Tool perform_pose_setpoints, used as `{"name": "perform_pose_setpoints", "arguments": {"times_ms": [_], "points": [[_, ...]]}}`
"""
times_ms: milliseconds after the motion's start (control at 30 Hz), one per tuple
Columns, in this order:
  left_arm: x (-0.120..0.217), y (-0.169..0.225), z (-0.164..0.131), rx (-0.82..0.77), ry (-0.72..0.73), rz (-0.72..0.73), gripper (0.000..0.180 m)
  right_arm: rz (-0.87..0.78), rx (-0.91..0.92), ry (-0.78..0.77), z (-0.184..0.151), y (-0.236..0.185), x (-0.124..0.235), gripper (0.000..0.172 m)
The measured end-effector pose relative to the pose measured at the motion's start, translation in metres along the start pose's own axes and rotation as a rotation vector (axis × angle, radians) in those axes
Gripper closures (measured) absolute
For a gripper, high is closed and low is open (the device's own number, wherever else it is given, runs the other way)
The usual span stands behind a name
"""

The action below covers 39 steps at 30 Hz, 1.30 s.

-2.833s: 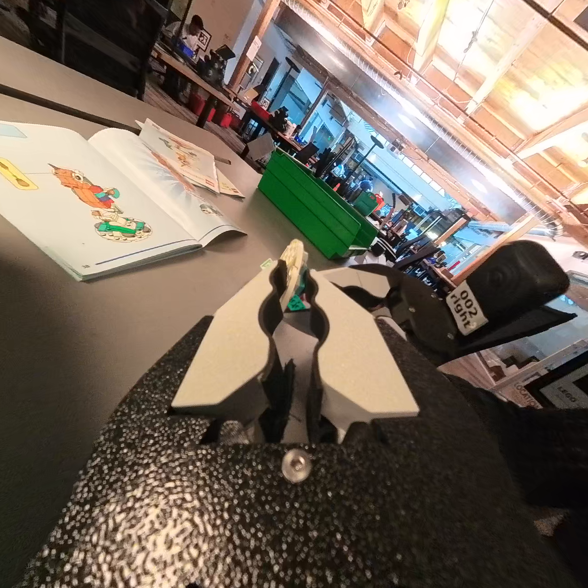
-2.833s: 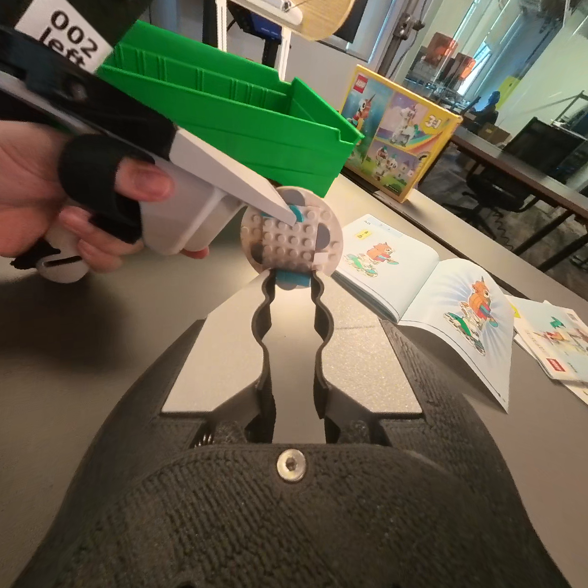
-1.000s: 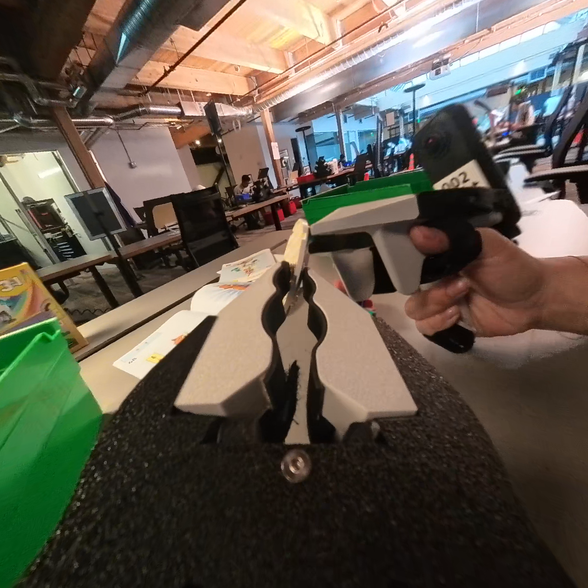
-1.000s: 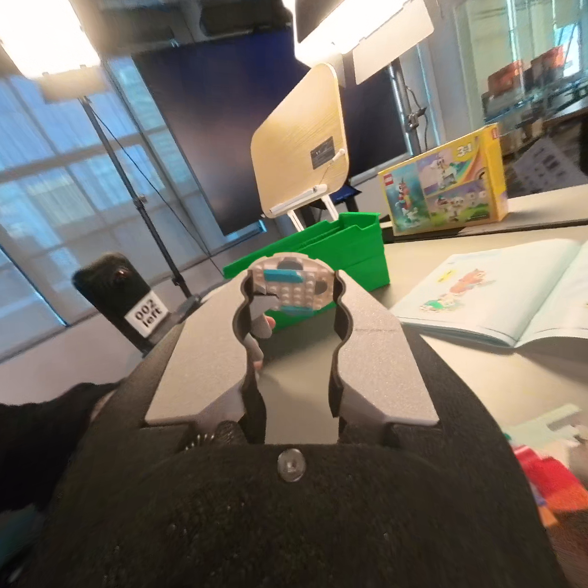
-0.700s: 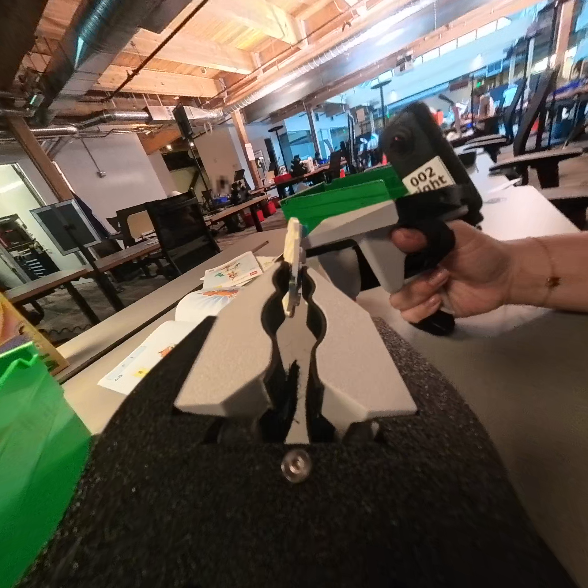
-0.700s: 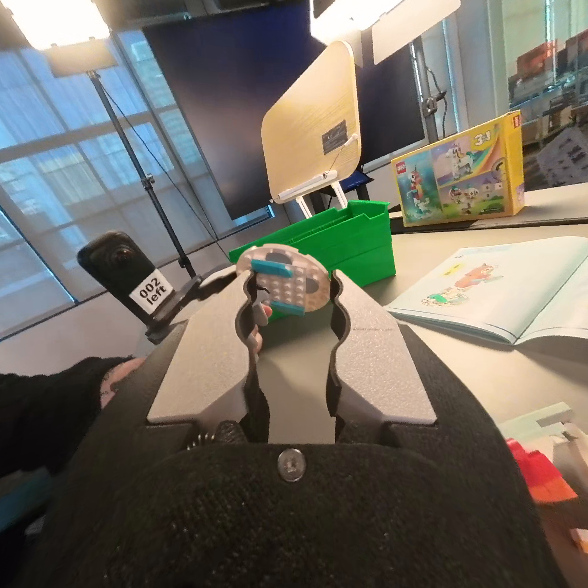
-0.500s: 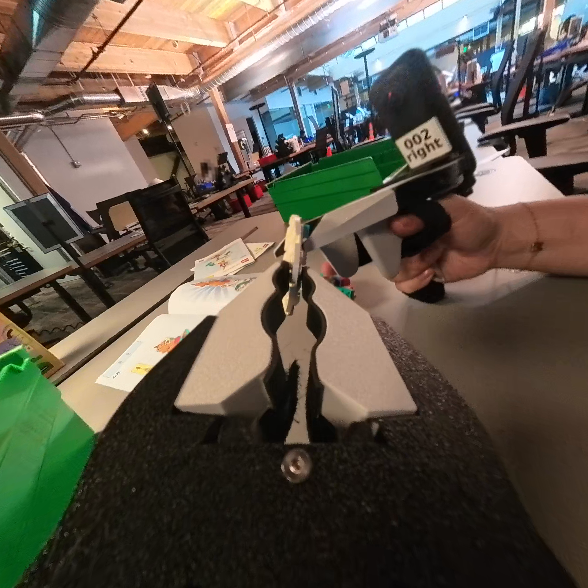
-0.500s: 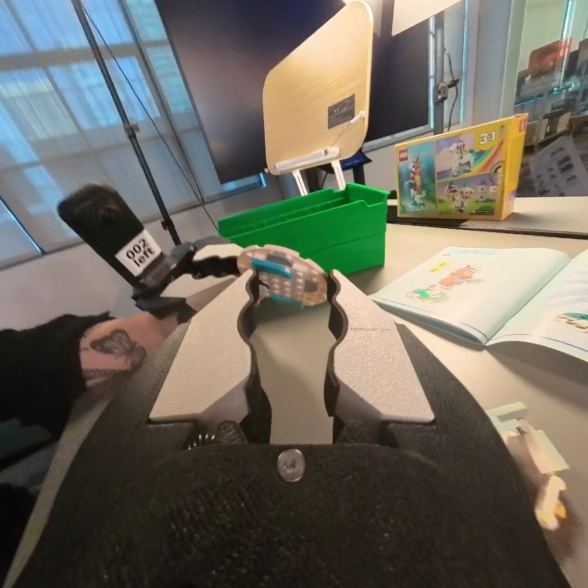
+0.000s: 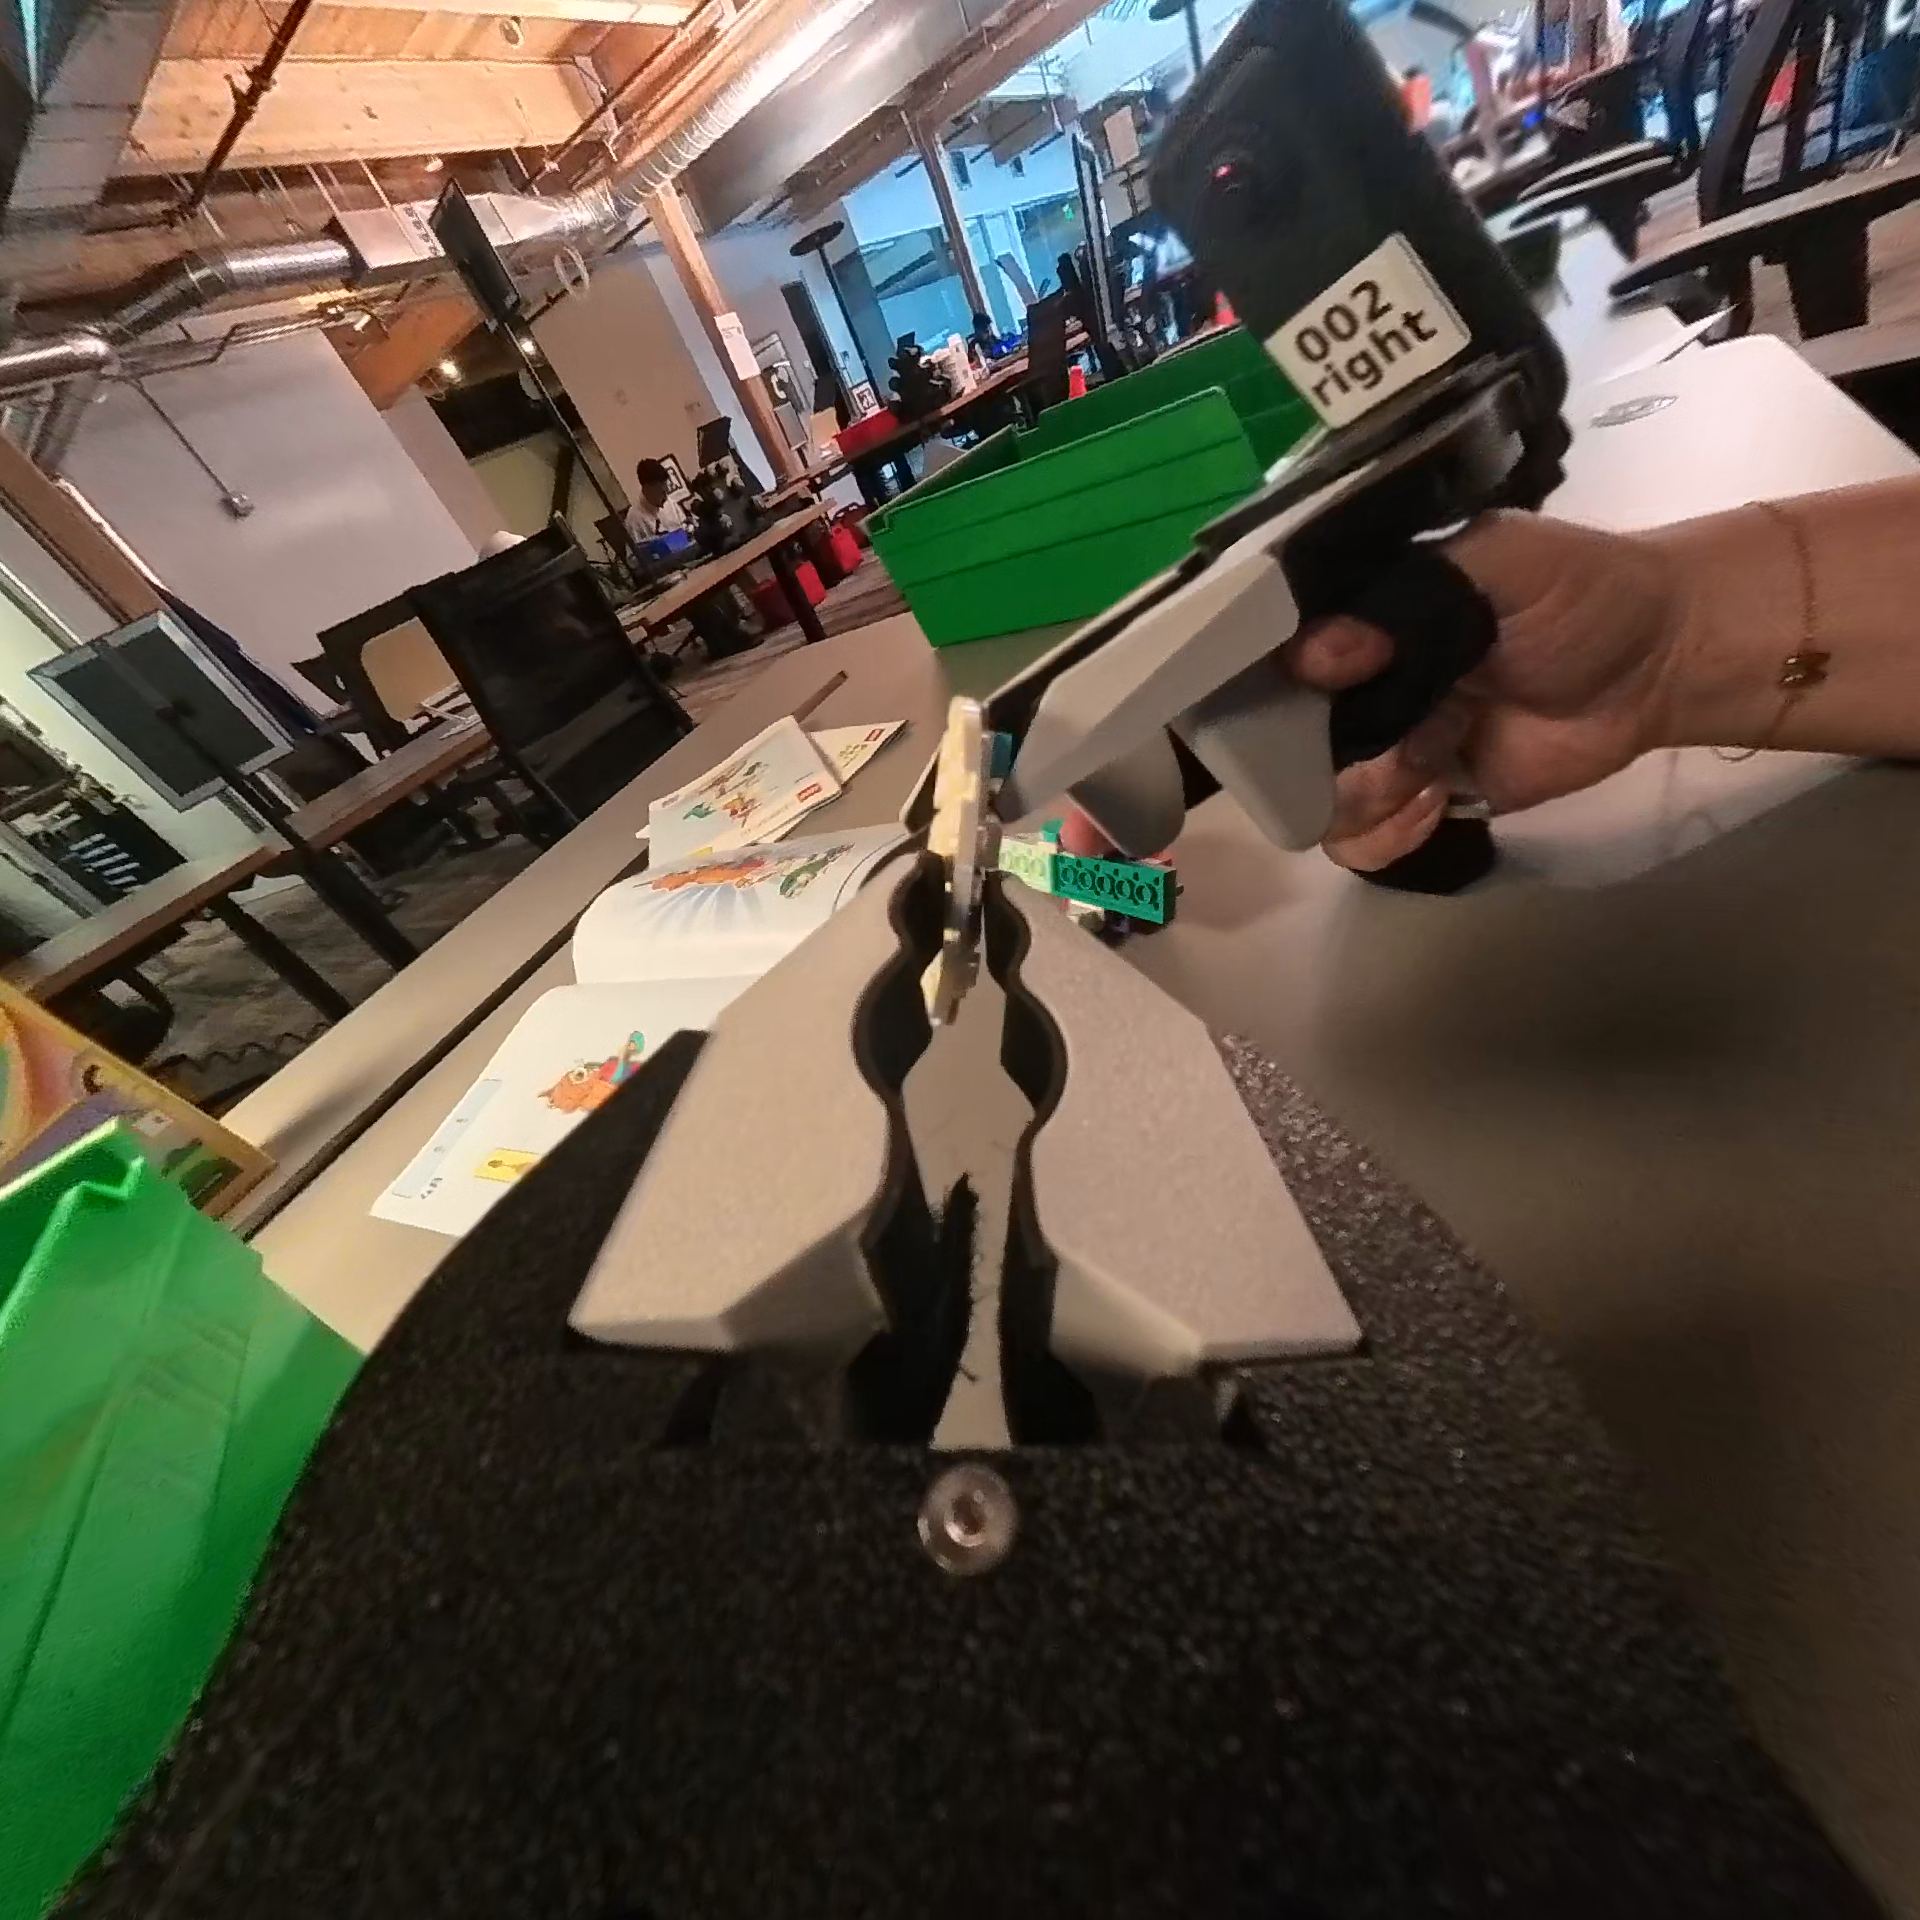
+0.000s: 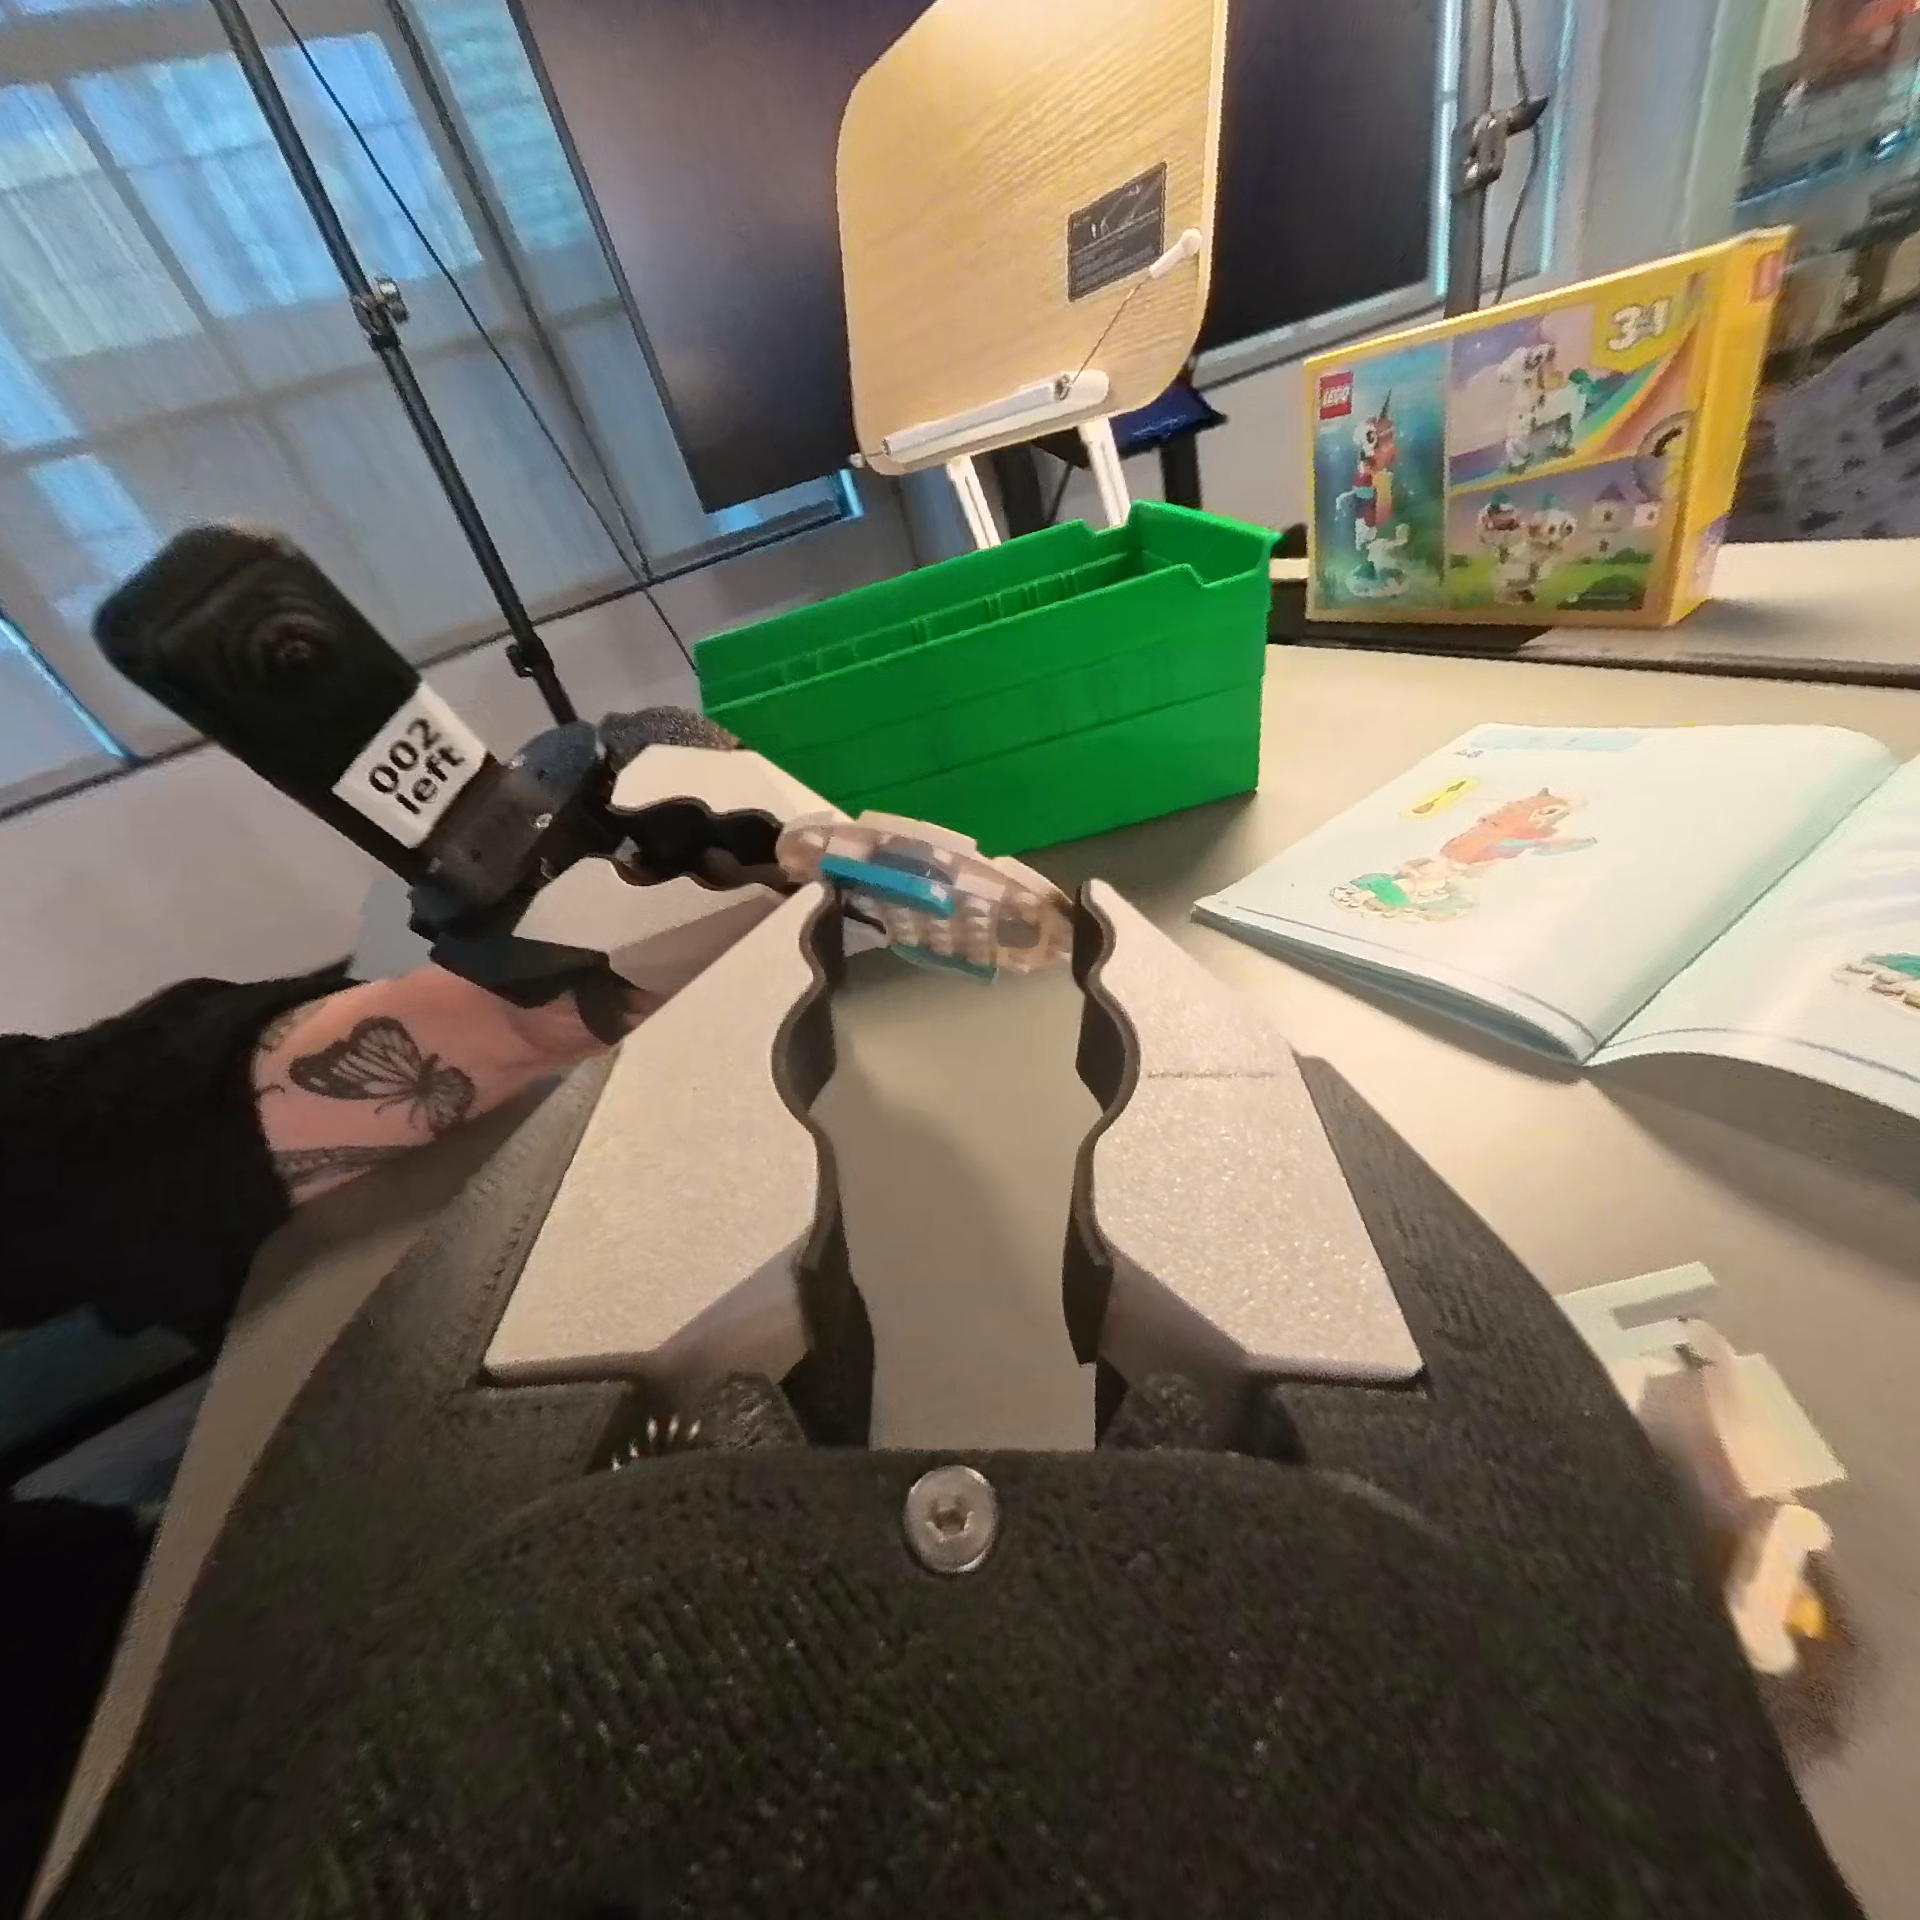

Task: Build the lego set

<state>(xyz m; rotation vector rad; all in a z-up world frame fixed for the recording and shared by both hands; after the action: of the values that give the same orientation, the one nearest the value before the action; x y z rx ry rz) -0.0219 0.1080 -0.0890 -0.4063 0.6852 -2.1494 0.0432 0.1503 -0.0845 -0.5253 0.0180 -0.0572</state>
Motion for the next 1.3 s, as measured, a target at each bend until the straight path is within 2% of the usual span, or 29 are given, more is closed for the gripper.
{"name": "perform_pose_setpoints", "arguments": {"times_ms": [33,367,600,700,900,1033,1300], "points": [[-0.0001,0.0005,0.0001,-0.015,-0.006,0.004,0.177,0.009,-0.023,0.000,-0.0001,0.0006,0.0000,0.129],[0.0003,0.0021,0.0013,-0.131,-0.045,0.032,0.176,0.040,-0.109,-0.006,-0.0017,0.0021,-0.0002,0.128],[-0.0011,0.0017,0.0012,-0.089,-0.039,0.040,0.176,0.065,-0.165,-0.003,-0.0012,0.0036,-0.0003,0.126],[-0.0027,0.0034,-0.0014,-0.098,-0.058,0.039,0.177,0.100,-0.223,-0.001,-0.0010,0.0028,-0.0010,0.112],[-0.0018,0.0019,0.0004,-0.044,-0.032,0.033,0.177,0.072,-0.187,0.002,-0.0003,0.0044,-0.0004,0.124],[-0.0022,0.0023,-0.0006,-0.042,-0.038,0.028,0.176,0.062,-0.182,0.000,-0.0007,0.0053,-0.0005,0.124],[-0.0010,0.0064,-0.0054,-0.224,-0.129,0.019,0.176,-0.004,-0.123,-0.044,-0.0057,0.0061,-0.0018,0.127]]}}
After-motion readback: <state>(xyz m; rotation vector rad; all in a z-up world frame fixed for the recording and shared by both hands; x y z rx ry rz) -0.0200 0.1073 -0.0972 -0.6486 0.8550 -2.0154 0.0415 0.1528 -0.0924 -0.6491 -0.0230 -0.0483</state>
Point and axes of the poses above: each gripper's, where its closed fingertips meet, x back along the fingers, z out of its top, y = z × x across the jaws, the point moved 4 cm from there along x, back along the fingers, and after that the axes turned 14 degrees about -x, right-handed, at the moved point
